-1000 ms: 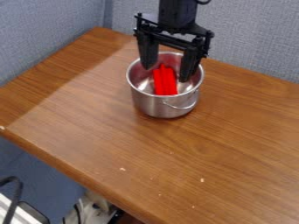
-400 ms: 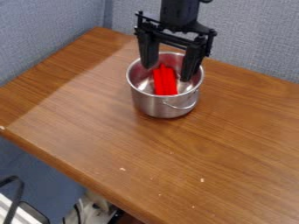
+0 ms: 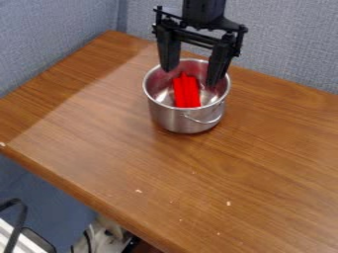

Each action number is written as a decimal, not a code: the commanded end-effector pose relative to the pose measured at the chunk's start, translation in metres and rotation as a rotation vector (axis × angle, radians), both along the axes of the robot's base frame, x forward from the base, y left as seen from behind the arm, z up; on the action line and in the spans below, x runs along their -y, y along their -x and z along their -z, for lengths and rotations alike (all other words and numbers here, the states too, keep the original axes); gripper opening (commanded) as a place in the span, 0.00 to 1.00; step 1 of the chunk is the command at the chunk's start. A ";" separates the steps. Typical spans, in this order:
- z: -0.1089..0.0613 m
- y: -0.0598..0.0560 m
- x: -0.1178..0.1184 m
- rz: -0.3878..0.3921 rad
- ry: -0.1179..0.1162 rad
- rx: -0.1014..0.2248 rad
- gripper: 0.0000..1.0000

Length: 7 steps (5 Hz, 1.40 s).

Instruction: Put the red object in the metal pot

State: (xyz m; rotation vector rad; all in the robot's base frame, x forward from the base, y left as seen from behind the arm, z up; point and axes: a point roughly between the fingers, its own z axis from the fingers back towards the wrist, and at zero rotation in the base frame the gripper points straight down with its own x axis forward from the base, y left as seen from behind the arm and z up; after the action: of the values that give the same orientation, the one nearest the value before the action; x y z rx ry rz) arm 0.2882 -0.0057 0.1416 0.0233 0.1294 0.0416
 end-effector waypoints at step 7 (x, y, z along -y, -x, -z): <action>-0.023 0.003 0.003 0.038 -0.048 0.057 1.00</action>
State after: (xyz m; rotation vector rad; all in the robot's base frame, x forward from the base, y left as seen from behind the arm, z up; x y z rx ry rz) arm 0.2837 -0.0069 0.1472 0.0673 0.1352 0.0174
